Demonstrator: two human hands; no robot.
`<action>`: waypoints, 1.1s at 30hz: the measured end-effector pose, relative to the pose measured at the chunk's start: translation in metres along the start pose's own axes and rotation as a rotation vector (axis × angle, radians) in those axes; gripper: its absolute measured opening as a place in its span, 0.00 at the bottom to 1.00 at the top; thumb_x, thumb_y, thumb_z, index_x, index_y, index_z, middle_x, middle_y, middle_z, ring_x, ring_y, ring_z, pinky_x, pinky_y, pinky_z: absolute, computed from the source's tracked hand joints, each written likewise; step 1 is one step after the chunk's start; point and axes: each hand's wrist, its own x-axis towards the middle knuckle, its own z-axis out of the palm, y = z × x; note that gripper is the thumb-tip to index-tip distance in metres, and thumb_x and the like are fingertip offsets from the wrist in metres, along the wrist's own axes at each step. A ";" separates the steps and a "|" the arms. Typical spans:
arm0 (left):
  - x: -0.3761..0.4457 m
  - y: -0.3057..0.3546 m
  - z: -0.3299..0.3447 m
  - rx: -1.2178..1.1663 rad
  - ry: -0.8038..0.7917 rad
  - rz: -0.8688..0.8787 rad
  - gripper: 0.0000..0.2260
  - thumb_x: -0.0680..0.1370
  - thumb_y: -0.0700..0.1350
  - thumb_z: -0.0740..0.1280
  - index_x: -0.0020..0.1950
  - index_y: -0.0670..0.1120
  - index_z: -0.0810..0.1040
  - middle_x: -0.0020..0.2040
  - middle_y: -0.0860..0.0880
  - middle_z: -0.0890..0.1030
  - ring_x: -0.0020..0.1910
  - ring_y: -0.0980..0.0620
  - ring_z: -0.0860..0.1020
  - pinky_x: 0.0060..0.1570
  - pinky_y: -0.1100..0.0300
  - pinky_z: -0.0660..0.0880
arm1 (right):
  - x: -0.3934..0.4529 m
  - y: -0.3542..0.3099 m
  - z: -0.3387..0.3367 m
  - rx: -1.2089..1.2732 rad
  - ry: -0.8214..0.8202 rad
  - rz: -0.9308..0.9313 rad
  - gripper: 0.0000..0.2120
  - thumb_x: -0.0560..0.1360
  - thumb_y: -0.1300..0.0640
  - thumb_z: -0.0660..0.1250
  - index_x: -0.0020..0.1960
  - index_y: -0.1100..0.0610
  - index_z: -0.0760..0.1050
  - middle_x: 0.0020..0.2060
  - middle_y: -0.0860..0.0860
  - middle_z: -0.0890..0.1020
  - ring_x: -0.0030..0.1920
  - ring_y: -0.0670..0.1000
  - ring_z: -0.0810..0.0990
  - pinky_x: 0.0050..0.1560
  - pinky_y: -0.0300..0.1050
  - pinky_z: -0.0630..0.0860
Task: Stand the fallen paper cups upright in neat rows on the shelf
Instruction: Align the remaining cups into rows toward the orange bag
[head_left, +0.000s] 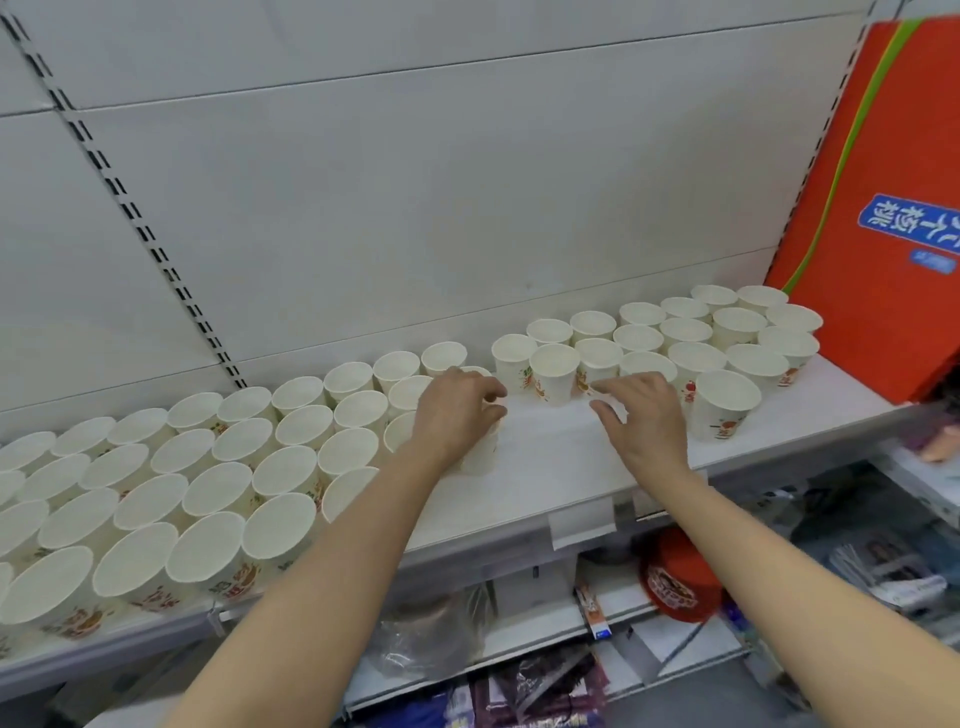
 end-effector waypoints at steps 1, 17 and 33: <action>0.010 0.007 0.004 -0.001 -0.010 0.008 0.11 0.76 0.50 0.68 0.57 0.53 0.81 0.51 0.55 0.83 0.55 0.49 0.74 0.46 0.57 0.70 | 0.003 0.011 -0.007 -0.024 0.022 0.025 0.11 0.69 0.60 0.75 0.51 0.56 0.82 0.43 0.50 0.84 0.49 0.57 0.75 0.49 0.49 0.69; 0.082 0.068 0.060 0.092 0.014 -0.126 0.03 0.74 0.49 0.70 0.45 0.52 0.82 0.44 0.51 0.81 0.49 0.47 0.74 0.43 0.54 0.73 | 0.037 0.086 -0.027 -0.089 -0.136 0.033 0.06 0.67 0.54 0.77 0.41 0.53 0.83 0.37 0.47 0.83 0.46 0.55 0.74 0.46 0.44 0.58; -0.040 0.072 -0.005 -0.320 0.353 -0.160 0.03 0.74 0.49 0.72 0.42 0.55 0.80 0.42 0.61 0.80 0.43 0.59 0.75 0.41 0.65 0.68 | 0.014 0.036 -0.049 0.229 -0.051 -0.113 0.04 0.68 0.58 0.76 0.40 0.54 0.82 0.36 0.45 0.81 0.44 0.52 0.72 0.46 0.48 0.67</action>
